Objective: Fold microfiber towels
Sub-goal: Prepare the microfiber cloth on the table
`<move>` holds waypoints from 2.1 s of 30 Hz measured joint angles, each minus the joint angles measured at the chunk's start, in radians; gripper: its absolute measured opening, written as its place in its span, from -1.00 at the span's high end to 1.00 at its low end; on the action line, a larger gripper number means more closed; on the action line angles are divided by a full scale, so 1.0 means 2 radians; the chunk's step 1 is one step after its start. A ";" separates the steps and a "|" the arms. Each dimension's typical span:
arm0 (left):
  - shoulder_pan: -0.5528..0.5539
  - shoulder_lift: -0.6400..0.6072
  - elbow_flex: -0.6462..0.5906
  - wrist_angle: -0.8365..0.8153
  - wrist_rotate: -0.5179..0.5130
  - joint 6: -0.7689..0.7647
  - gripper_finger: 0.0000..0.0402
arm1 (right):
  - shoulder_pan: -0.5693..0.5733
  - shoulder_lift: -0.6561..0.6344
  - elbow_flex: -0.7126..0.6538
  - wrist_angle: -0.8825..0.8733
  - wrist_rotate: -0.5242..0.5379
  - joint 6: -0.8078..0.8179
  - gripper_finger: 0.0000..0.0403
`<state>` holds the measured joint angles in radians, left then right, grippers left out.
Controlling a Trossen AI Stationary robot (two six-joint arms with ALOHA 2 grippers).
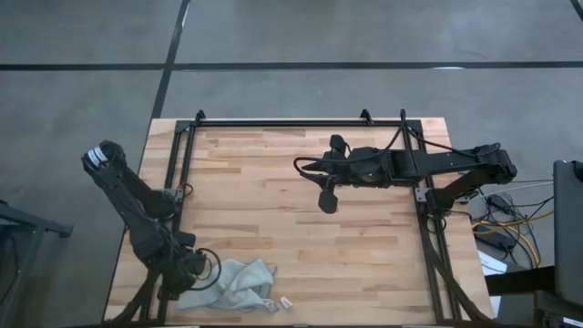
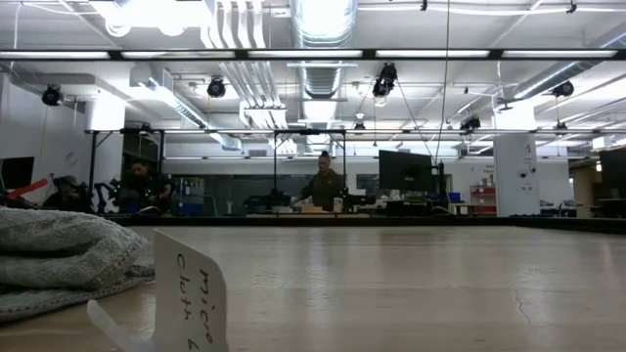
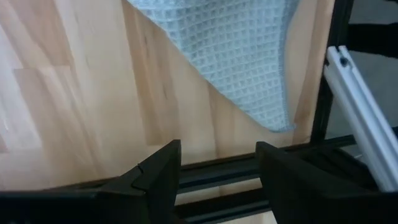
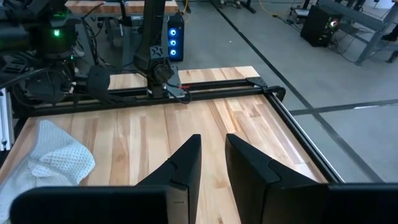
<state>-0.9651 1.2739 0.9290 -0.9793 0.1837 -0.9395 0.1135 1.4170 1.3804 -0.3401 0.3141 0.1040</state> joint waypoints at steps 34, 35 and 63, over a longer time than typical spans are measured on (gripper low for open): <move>-0.076 0.042 -0.040 0.136 -0.100 -0.169 -0.05 | 0.000 0.000 0.000 0.000 0.000 0.000 0.59; -0.076 0.044 -0.040 0.136 -0.100 -0.169 -0.05 | 0.000 0.000 0.000 0.000 0.000 0.000 0.58; -0.080 0.049 -0.042 0.153 -0.102 -0.179 -0.05 | 0.000 0.000 0.000 0.000 0.000 0.000 0.59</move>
<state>-1.1259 1.3723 0.8452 -0.6724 -0.0199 -1.2981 0.1131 1.4174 1.3804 -0.3401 0.3141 0.1043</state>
